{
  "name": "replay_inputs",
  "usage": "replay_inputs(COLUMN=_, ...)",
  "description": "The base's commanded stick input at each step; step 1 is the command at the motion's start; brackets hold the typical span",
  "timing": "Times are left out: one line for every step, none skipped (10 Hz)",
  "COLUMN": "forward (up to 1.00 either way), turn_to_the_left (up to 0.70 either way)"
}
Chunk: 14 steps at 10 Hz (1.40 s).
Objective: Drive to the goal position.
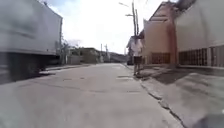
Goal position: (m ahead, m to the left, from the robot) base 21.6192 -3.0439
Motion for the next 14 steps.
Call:
replay_inputs(forward=1.00, turn_to_the_left=0.00)
replay_inputs(forward=1.00, turn_to_the_left=0.00)
replay_inputs(forward=1.00, turn_to_the_left=0.00)
replay_inputs(forward=1.00, turn_to_the_left=0.02)
replay_inputs(forward=1.00, turn_to_the_left=0.10)
replay_inputs(forward=1.00, turn_to_the_left=0.29)
replay_inputs(forward=1.00, turn_to_the_left=0.31)
replay_inputs(forward=1.00, turn_to_the_left=0.21)
replay_inputs(forward=1.00, turn_to_the_left=0.00)
replay_inputs(forward=1.00, turn_to_the_left=0.00)
replay_inputs(forward=1.00, turn_to_the_left=0.00)
replay_inputs(forward=1.00, turn_to_the_left=0.00)
replay_inputs(forward=1.00, turn_to_the_left=-0.04)
replay_inputs(forward=1.00, turn_to_the_left=-0.08)
